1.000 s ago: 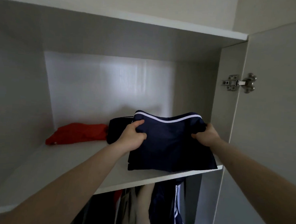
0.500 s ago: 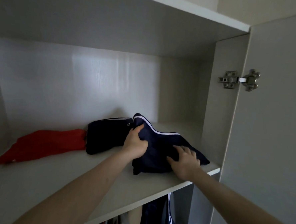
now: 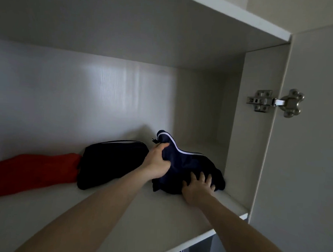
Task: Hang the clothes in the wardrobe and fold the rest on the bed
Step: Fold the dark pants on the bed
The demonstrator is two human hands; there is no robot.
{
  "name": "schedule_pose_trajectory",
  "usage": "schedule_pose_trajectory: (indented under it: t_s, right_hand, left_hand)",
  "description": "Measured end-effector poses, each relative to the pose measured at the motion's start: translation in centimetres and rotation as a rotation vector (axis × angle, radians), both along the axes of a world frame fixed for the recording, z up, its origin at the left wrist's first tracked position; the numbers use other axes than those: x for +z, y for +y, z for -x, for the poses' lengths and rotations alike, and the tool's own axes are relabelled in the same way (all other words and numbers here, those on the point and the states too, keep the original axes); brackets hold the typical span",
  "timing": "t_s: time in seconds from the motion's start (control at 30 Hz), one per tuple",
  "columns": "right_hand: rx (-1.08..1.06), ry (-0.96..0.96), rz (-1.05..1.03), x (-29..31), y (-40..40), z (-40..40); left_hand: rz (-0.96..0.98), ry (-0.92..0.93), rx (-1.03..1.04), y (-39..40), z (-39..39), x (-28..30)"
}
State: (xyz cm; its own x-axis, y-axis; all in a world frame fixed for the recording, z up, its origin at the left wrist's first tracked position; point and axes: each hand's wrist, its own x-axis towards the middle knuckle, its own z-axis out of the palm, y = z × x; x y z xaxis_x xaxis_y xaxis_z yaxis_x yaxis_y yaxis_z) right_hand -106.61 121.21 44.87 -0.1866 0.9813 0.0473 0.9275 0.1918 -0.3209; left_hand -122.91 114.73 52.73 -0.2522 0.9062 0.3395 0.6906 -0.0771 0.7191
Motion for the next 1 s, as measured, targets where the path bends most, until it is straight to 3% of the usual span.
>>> schedule_pose_trajectory:
  t_s: [0.2, 0.33, 0.43, 0.63, 0.87, 1.0]
  right_hand:
    - [-0.003, 0.004, 0.020, -0.6, 7.2, 0.1]
    - [0.014, 0.003, 0.035, -0.8, 11.7, 0.4]
    - [0.016, -0.027, 0.034, -0.8, 14.2, 1.2]
    - [0.035, -0.026, 0.021, -0.5, 17.9, 2.9]
    - [0.137, -0.003, -0.015, 0.0, 20.7, 4.1]
    - [0.082, 0.018, -0.074, -0.4, 21.3, 4.4]
  left_hand:
    - [0.138, 0.082, 0.082, 3.2, 4.4, -2.1]
    - [0.201, 0.453, 0.232, 3.9, 7.8, -5.2]
    - [0.159, 0.565, 0.270, 3.7, 9.0, -7.1]
    - [0.075, 0.447, 0.293, 3.6, 9.8, -9.4]
    - [0.082, 0.471, 0.287, 3.8, 10.3, -9.9]
    - [0.026, 0.487, 0.326, 3.9, 10.2, -10.3]
